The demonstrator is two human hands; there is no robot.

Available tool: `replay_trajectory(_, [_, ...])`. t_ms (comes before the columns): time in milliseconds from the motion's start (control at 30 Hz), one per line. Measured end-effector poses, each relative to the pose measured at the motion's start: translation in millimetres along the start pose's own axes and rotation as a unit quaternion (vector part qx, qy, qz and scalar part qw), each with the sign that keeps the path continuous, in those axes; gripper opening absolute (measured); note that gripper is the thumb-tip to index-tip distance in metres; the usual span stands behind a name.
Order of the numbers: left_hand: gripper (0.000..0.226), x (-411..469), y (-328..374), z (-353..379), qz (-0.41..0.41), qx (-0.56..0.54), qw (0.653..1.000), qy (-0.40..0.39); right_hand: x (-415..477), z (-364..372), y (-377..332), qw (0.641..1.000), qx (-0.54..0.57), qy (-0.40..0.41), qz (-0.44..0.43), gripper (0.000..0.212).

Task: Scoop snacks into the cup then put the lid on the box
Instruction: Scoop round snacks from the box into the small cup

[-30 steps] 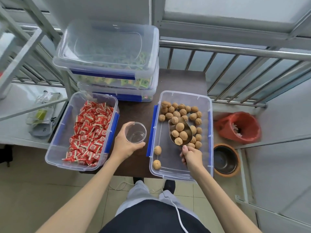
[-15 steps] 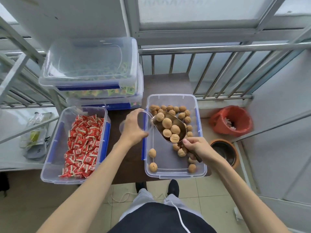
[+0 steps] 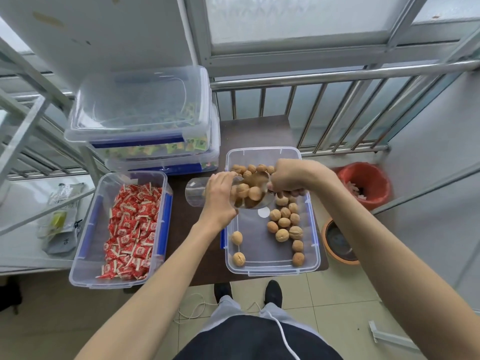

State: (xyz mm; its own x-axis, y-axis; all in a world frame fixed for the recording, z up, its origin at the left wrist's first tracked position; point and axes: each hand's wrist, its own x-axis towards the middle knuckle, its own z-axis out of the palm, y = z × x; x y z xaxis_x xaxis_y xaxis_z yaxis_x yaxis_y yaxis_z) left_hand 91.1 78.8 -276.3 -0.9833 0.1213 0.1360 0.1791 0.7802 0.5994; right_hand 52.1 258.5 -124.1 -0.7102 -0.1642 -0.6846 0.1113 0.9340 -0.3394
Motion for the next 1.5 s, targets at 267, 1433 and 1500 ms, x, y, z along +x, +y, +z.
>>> replay_trajectory(267, [0.078, -8.3, -7.7, -6.5, -0.044, -0.043, 0.998, 0.015, -11.8, 0.2, -5.3, 0.999, 0.037, 0.006, -0.009, 0.028])
replay_trajectory(1433, [0.09, -26.8, -42.3, 3.4, -0.233, -0.154, 0.958, 0.059, 113.8, 174.2, 106.6, 0.863, 0.464, 0.117, 0.163, 0.013])
replay_trajectory(1500, [0.09, -27.4, -42.3, 3.6, -0.235, -0.154, 0.958, 0.06, 123.1, 173.1, 101.2, 0.842, 0.505, 0.122, 0.144, 0.024])
